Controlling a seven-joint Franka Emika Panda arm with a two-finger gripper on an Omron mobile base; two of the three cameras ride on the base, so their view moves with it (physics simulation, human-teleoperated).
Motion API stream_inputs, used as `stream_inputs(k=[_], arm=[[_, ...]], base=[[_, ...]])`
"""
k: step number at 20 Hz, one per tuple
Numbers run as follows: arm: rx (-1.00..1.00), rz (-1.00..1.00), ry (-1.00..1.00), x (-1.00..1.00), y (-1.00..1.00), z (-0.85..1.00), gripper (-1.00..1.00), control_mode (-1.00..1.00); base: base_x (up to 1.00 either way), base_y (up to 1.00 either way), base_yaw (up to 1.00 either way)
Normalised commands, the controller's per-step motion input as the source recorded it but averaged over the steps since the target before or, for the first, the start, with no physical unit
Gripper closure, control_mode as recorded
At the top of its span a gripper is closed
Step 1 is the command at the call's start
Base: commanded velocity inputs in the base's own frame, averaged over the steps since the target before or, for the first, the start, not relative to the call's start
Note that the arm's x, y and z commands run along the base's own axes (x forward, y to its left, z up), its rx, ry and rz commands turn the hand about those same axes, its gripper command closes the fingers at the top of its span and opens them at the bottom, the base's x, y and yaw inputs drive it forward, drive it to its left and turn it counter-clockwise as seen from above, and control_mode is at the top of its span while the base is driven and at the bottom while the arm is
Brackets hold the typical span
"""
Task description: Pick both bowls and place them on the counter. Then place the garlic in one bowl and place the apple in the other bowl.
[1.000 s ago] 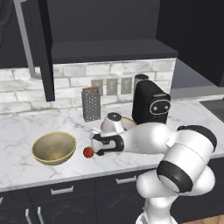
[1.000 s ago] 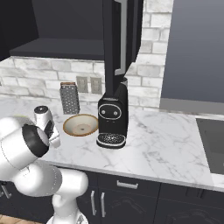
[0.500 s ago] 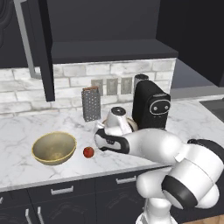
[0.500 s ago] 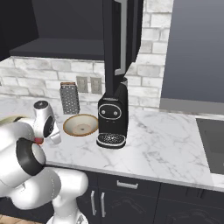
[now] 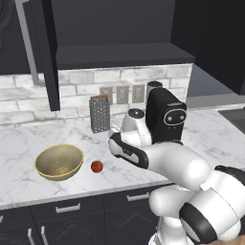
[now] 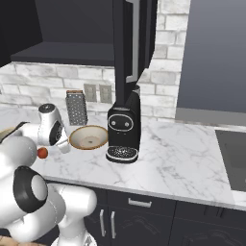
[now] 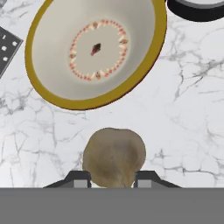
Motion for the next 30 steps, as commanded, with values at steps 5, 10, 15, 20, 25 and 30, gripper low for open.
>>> stream_inputs(k=[5,10,15,20,25,30], arm=[[0.0,-0.03,0.0,0.14,-0.27,0.22,1.0,-1.0],[0.0,-0.01,0.0,0.28,-0.26,0.05,1.0,-1.0],[0.0,0.0,0.0,0.34,-0.14,0.0,1.0,-1.0],[0.0,0.0,0.0,0.26,-0.07,-0.01,1.0,-1.0],[0.0,-0.02,0.0,0.15,-0.07,-0.07,1.0,-1.0],[0.0,-0.03,0.0,0.1,-0.06,-0.18,1.0,-1.0]], base=[[0.0,0.0,0.0],[0.0,0.0,0.0],[0.0,0.0,0.0],[0.0,0.0,0.0],[0.0,0.0,0.0],[0.0,0.0,0.0]])
